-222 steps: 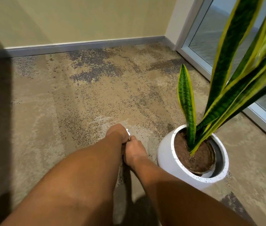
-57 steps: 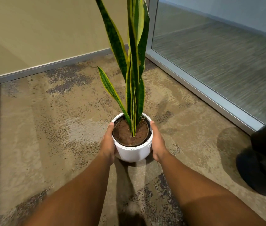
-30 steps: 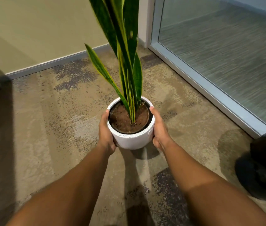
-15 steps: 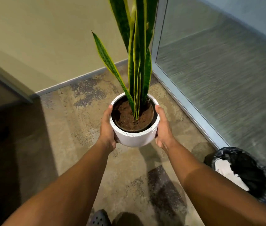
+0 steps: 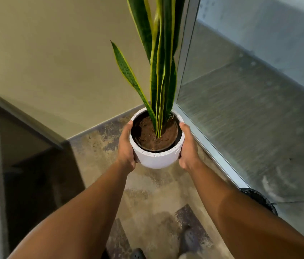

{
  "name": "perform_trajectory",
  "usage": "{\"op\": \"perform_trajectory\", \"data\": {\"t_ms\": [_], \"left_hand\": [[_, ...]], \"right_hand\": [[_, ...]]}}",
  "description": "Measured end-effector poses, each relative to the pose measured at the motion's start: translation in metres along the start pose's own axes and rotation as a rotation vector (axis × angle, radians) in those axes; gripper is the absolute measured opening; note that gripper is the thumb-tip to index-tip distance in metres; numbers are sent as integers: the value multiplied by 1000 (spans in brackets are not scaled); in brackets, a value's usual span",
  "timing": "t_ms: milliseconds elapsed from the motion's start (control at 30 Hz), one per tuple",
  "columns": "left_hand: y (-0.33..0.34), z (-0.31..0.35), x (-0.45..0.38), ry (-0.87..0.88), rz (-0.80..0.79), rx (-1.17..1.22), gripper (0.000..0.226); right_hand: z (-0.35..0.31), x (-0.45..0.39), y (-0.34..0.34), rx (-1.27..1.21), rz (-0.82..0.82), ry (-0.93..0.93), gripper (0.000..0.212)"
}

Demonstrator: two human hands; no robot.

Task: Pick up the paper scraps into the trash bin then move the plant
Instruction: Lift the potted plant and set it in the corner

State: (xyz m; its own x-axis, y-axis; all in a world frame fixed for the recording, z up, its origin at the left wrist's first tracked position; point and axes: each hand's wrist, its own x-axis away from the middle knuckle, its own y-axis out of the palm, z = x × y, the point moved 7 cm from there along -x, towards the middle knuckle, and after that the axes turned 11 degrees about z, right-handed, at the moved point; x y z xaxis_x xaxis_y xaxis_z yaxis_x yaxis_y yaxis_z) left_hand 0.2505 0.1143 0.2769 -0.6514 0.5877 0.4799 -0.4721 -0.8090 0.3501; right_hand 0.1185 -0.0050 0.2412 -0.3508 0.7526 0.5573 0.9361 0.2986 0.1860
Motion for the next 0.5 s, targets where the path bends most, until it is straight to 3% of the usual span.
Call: {"op": "perform_trajectory", "data": {"t_ms": [300,500], "left_hand": [[37,76,-50,3,95,-4,52],[57,109,-95,-34,153,-42,61]], "right_hand": [[-83,-47,51,19,-42,35,66],[-129,-86,79,-10,-50,-6,44]]}}
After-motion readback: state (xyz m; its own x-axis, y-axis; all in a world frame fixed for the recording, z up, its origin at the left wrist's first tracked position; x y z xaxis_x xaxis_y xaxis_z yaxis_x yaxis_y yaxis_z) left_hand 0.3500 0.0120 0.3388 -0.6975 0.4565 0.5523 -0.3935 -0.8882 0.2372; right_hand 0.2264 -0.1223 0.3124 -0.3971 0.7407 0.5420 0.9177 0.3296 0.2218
